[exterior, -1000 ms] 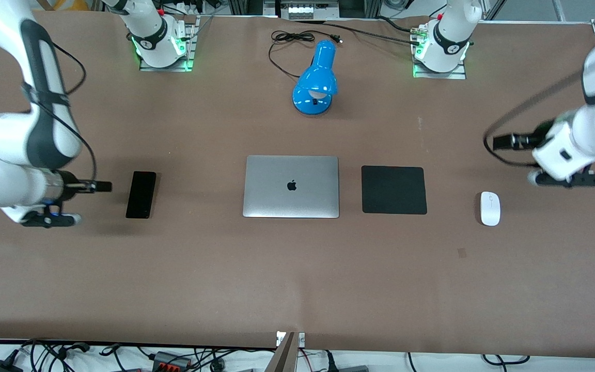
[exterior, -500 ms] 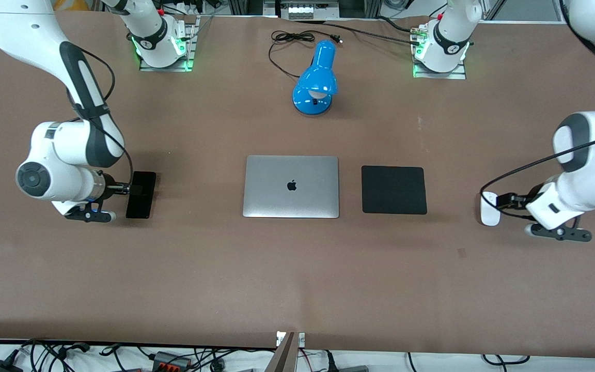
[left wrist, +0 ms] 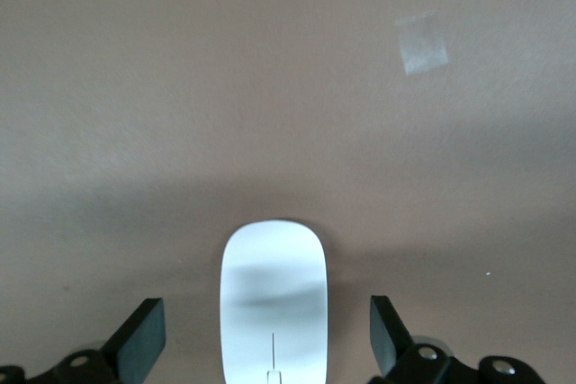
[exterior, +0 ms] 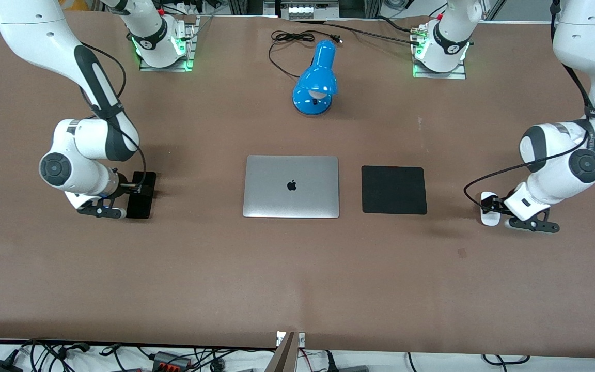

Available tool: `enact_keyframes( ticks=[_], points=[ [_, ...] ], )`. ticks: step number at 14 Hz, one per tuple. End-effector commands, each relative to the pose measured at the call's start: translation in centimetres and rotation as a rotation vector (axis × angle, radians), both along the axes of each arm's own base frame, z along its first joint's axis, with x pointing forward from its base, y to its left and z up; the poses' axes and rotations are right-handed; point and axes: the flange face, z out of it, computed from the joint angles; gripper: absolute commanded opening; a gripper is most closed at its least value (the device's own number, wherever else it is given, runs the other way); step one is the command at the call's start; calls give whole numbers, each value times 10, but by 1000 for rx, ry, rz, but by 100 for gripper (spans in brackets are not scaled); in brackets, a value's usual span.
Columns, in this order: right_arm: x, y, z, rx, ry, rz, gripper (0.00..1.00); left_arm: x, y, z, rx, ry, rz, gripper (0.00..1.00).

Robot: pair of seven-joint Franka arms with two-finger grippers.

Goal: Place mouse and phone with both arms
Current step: 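Grasp the black phone with the right gripper while the left gripper grasps the mouse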

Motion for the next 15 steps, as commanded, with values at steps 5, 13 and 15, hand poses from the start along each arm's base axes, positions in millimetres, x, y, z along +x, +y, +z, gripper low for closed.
enact_keyframes(
  ticks=[5, 13, 15],
  points=[
    [-20, 2, -34, 2, -48, 6, 100, -26, 5, -42, 6, -90, -84, 100],
    [-20, 1, -34, 1, -53, -3, 47, -23, 3, -34, 8, -107, -85, 32],
    [-18, 16, -31, 2, -59, 20, 15, -17, -5, -14, 13, -133, -93, 33]
  ],
)
